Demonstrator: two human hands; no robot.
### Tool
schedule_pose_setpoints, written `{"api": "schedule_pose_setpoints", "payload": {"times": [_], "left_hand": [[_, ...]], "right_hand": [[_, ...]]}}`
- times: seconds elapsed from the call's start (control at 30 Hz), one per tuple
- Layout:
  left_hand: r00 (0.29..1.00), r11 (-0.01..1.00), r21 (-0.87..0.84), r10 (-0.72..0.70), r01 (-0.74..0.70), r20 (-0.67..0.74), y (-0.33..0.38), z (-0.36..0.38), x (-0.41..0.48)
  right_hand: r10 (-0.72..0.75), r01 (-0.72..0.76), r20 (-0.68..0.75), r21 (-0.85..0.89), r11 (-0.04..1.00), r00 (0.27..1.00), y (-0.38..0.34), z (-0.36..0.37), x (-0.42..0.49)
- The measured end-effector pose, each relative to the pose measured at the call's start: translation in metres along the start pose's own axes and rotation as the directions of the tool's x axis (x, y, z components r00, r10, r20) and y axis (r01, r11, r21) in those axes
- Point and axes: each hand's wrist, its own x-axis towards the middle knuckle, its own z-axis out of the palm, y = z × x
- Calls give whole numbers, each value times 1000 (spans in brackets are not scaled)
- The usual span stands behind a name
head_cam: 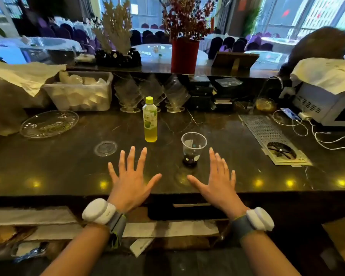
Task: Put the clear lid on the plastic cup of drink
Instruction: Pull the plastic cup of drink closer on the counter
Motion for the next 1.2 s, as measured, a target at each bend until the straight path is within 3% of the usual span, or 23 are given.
{"api": "schedule_pose_setpoints", "payload": {"times": [0.23,0.4,0.5,0.63,0.87,1.2], "left_hand": [[999,999,11,-46,45,26,-5,21,52],[995,996,-6,-94,94,31,-4,39,91],[992,993,-4,-117,117,43,-1,43,102],[978,978,-11,-206,206,46,0,49,117],[941,941,21,-337,337,32,-18,53,124],[866,864,58,-500,499,-4,-104,39,130]], "right_hand": [[69,-76,36,229,970,997,11,22,63],[98,-122,73,551,826,993,30,39,112],[75,-109,81,651,751,994,34,46,131],[14,-31,31,697,716,999,33,56,162],[-161,27,107,749,662,981,6,81,181],[-350,95,203,732,674,915,-71,137,194]]}}
